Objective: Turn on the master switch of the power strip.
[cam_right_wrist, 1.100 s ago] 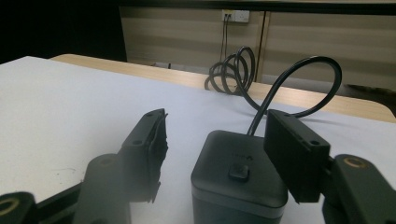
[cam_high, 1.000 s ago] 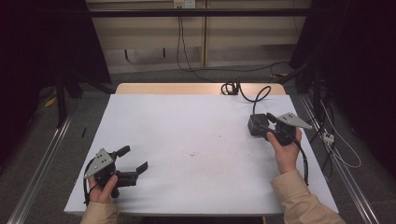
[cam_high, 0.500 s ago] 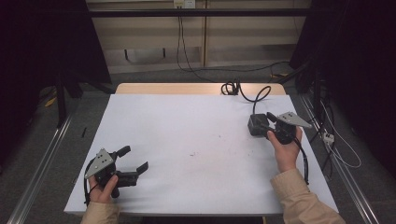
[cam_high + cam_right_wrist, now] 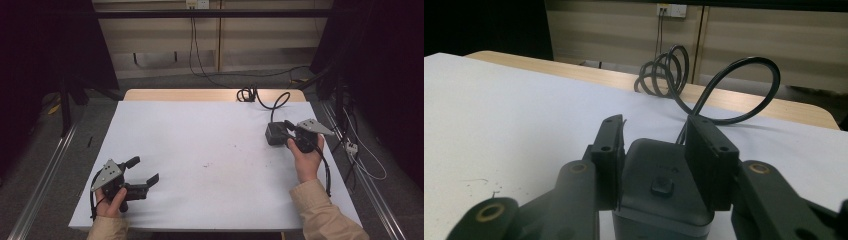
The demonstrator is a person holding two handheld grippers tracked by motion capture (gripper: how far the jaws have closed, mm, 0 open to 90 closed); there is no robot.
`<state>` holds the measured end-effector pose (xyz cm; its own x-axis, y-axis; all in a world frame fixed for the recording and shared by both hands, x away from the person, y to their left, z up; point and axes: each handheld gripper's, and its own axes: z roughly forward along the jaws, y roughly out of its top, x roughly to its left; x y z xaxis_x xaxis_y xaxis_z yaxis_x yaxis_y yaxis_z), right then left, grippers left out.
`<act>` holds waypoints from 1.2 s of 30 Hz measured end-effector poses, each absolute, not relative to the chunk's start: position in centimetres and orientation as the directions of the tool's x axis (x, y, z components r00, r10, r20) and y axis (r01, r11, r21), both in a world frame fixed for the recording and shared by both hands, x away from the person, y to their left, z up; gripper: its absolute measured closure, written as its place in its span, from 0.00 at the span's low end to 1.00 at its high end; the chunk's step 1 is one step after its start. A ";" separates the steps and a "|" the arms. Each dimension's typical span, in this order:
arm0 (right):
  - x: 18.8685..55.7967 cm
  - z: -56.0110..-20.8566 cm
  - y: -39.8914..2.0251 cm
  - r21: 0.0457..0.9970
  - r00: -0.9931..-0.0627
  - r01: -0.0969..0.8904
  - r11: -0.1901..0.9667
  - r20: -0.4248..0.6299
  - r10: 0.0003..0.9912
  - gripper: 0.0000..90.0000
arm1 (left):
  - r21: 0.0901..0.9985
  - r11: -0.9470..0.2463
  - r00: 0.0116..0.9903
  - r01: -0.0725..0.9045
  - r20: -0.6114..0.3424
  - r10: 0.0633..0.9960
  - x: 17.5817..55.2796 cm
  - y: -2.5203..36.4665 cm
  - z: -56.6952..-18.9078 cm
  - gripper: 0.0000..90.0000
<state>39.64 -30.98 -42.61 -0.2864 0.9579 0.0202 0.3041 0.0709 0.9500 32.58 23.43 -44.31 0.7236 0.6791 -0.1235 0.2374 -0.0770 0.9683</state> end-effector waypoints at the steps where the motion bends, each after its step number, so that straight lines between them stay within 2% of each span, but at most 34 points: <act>1: 39.6 -42.6 -31.0 0.950 -0.288 0.303 0.073 0.018 0.958 0.68 | 0.968 -0.077 0.723 0.238 -0.124 0.679 32.6 23.4 -44.3 0.04; 19: 40.1 -42.3 -31.0 0.947 -0.318 0.306 0.097 0.006 0.948 0.83 | 0.968 -0.077 0.724 0.239 -0.124 0.679 32.6 23.4 -44.3 0.04; 36: 40.4 -42.5 -31.0 0.940 -0.311 0.325 0.106 0.001 0.950 0.91 | 0.968 -0.077 0.725 0.237 -0.123 0.678 32.6 23.4 -44.3 0.04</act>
